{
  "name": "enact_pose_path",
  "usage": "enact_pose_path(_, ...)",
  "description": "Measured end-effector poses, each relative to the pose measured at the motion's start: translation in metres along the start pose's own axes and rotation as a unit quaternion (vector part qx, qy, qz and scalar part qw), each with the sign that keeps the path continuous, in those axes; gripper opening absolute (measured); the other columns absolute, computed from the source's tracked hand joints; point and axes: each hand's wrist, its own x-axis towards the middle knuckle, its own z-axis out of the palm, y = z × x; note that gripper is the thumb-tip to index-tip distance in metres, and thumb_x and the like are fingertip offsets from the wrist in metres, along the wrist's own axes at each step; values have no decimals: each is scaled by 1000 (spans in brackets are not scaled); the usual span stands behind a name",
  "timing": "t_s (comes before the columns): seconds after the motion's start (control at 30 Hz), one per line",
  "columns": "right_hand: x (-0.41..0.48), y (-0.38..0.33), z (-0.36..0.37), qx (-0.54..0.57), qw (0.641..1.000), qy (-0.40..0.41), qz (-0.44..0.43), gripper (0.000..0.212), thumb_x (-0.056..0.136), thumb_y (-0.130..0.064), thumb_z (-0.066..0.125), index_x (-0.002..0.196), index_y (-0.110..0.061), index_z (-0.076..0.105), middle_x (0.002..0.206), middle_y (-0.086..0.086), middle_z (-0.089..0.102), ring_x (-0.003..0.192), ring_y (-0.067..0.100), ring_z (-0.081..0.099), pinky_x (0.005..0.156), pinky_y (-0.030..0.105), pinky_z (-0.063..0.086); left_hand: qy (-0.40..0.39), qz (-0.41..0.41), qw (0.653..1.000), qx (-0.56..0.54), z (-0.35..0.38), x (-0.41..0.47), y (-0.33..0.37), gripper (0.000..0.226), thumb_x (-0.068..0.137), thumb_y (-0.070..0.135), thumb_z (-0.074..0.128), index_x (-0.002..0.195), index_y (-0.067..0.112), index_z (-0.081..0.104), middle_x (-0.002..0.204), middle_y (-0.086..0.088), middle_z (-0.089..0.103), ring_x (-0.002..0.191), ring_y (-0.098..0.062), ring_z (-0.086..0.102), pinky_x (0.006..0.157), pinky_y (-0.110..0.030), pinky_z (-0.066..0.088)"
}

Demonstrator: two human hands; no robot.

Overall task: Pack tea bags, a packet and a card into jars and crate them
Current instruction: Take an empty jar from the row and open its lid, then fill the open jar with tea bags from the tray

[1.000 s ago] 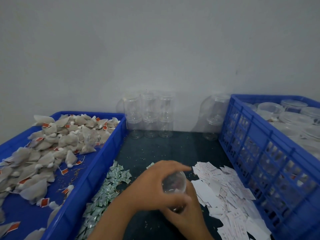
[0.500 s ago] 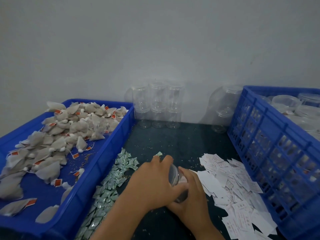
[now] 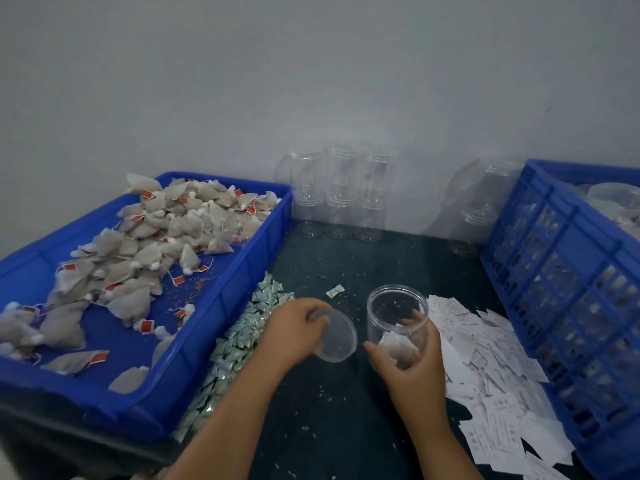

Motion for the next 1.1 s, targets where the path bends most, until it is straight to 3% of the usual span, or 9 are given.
enact_pose_path(0.1,-1,-2,1,-12,999,-46,-10,93,56,-62,94,137,-61,49,134,-27,66,126,4,67,108,42,58,25,29,995,94,15,1,-23,23,96,27,66,116,35,75,108,16,73,98,-8,69,80,-24,55)
enact_pose_path(0.27,-4,0,1,-45,990,-129,-30,92,65,-56,97,142,-57,49,140,-22,66,130,1,64,101,24,55,85,69,957,270,25,1,-41,36,92,49,70,126,36,69,114,8,58,109,-15,54,87,-32,50)
enact_pose_path(0.4,-4,3,1,-67,985,-153,-33,92,67,-47,101,144,-52,50,140,-23,66,126,-4,65,99,30,54,110,107,953,261,16,-6,-27,43,91,49,71,131,33,66,118,8,54,111,-14,55,90,-32,52)
enact_pose_path(0.6,-5,6,1,-61,987,-151,0,93,60,-54,96,139,-65,48,132,-30,68,100,5,76,92,49,64,139,153,950,233,-71,-17,28,32,96,61,53,111,38,69,111,15,63,94,-6,61,75,-32,50)
enact_pose_path(0.73,-5,3,2,-58,986,-152,21,92,58,-55,94,137,-69,48,128,-22,73,90,15,79,89,54,65,95,70,947,300,-153,18,43,29,102,43,54,112,23,73,108,4,72,98,-17,66,82,-34,50)
enact_pose_path(0.83,-6,0,3,-54,987,-151,28,89,58,-52,95,132,-70,50,126,-20,73,84,23,78,87,55,65,25,-57,915,398,-193,66,29,34,105,30,51,130,11,67,130,-8,67,119,-28,62,92,-38,48)
enact_pose_path(0.97,-5,0,5,-38,984,-166,50,87,63,-37,104,129,-64,55,124,-20,73,95,15,79,90,54,63,3,-176,901,397,-212,115,-21,85,95,64,60,160,17,33,165,-14,35,147,-36,39,118,-51,37)
enact_pose_path(1.1,1,3,8,-43,977,-198,68,99,49,-27,109,133,-44,59,118,-21,75,107,14,76,98,56,59,79,-242,872,418,-227,146,-78,123,74,96,49,166,29,2,174,-16,-2,158,-46,-3,123,-71,8)
